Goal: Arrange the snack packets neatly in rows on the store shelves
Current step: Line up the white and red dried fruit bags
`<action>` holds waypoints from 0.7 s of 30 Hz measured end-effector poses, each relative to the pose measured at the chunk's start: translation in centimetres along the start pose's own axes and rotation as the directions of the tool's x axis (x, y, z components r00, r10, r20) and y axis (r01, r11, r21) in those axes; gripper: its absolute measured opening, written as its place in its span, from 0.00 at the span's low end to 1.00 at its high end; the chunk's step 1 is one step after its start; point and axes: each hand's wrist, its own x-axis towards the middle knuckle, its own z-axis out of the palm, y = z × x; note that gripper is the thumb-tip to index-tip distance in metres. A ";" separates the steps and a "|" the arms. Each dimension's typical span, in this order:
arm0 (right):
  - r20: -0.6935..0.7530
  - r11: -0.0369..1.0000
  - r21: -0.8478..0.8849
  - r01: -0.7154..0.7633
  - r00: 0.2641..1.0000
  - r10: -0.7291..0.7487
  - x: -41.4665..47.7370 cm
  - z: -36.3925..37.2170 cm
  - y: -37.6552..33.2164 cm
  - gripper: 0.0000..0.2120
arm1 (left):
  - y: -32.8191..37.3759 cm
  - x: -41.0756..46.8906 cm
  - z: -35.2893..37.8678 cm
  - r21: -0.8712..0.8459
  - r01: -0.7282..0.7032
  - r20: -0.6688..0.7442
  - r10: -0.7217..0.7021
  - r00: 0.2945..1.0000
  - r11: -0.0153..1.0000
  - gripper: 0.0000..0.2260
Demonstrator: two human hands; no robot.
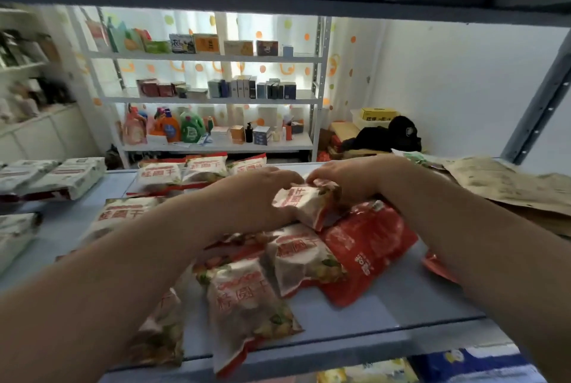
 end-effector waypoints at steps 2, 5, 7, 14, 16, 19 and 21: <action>-0.153 0.991 -0.123 0.059 0.985 -0.077 0.7 0.7 0.2 0.30 | 0.4 2.2 0.9 0.023 0.141 -0.006 -0.140 0.990 0.990 0.33; -0.207 0.970 -0.182 0.160 0.958 -0.197 1.2 0.7 0.6 0.25 | 1.4 4.5 2.3 0.109 0.266 0.030 -0.271 0.962 0.958 0.39; -0.195 0.964 -0.159 0.211 0.951 -0.240 1.2 0.0 1.0 0.24 | 2.1 5.5 2.9 0.177 0.293 0.049 -0.306 0.951 0.940 0.38; -0.405 0.912 0.011 0.411 0.835 -0.372 1.7 -2.4 3.8 0.16 | 2.7 5.6 2.4 0.116 0.283 0.035 -0.288 0.957 0.952 0.26; -0.555 0.856 0.052 0.515 0.727 -0.404 2.6 -2.8 4.8 0.12 | 2.3 5.2 2.2 0.105 0.216 0.009 -0.218 0.976 0.971 0.24; -0.510 0.864 0.236 0.444 0.814 -0.278 4.5 -2.9 5.5 0.11 | 2.1 4.8 1.8 0.106 0.049 0.013 -0.050 0.999 0.993 0.21; -0.334 0.772 0.506 0.386 0.912 -0.237 5.2 -2.4 6.0 0.16 | 1.8 4.4 1.8 0.073 0.000 0.018 -0.001 1.000 0.997 0.20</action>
